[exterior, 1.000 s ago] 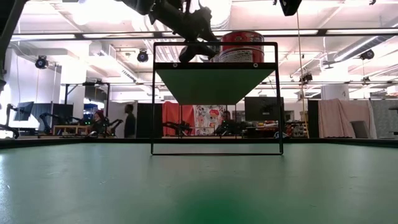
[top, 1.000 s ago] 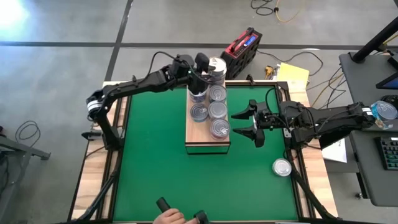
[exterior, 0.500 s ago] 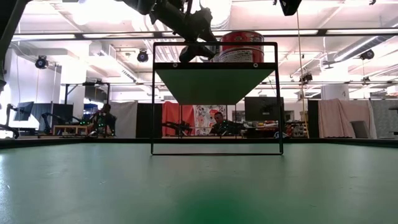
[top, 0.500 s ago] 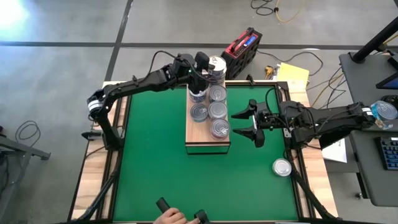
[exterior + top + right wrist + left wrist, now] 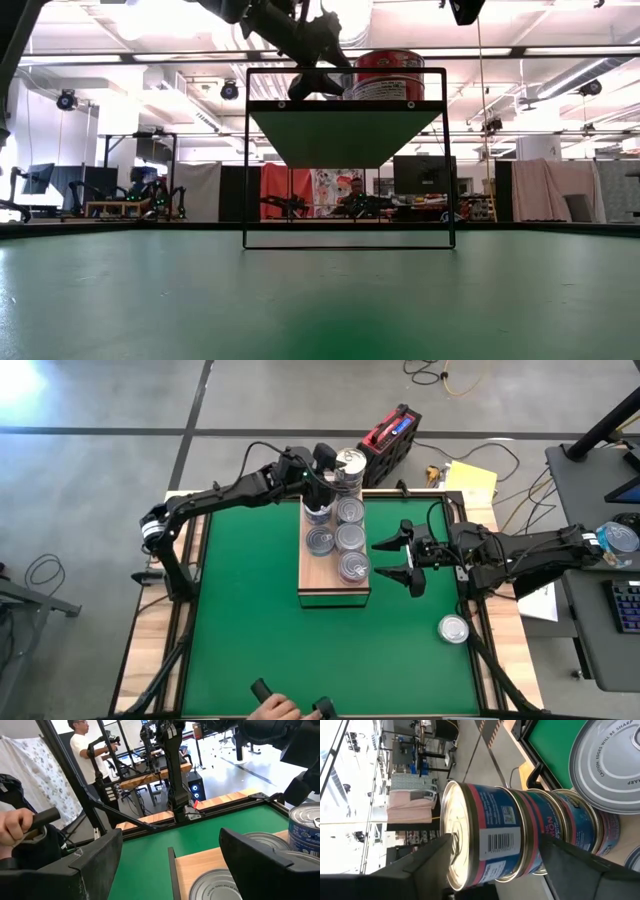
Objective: Stack canned seafood by type on shelf
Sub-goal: Stack the green tuna can on top of the green tuna can on the shelf
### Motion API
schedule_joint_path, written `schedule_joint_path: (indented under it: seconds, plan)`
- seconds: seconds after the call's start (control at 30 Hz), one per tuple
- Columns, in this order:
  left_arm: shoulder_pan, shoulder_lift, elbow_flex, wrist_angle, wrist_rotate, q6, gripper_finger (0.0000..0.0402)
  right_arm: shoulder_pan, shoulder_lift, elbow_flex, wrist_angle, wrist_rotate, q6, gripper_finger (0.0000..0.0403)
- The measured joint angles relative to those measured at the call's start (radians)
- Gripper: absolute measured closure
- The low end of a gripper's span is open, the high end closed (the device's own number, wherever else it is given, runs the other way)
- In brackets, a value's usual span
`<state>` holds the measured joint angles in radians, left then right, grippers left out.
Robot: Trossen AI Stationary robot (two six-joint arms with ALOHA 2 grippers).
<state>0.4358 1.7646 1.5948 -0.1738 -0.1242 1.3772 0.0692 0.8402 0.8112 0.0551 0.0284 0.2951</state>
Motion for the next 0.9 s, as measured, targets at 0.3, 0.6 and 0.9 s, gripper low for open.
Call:
schedule_joint_path:
  seconds: [0.3,0.6,0.9]
  plan:
    - [-0.003,-0.015,0.0,-0.001,-0.027,0.0,0.0089,0.0,0.0,0.0,0.0,0.0,0.0,0.0089]
    - [-0.03,-0.098,0.0,-0.099,-0.079,-0.133,0.0088,0.0,0.0,0.0,-0.002,0.0,0.0,0.0076]
    - [-0.116,-0.244,0.002,-0.352,-0.05,-0.588,0.011,0.0,0.0,0.0,-0.07,0.089,0.047,0.0093]
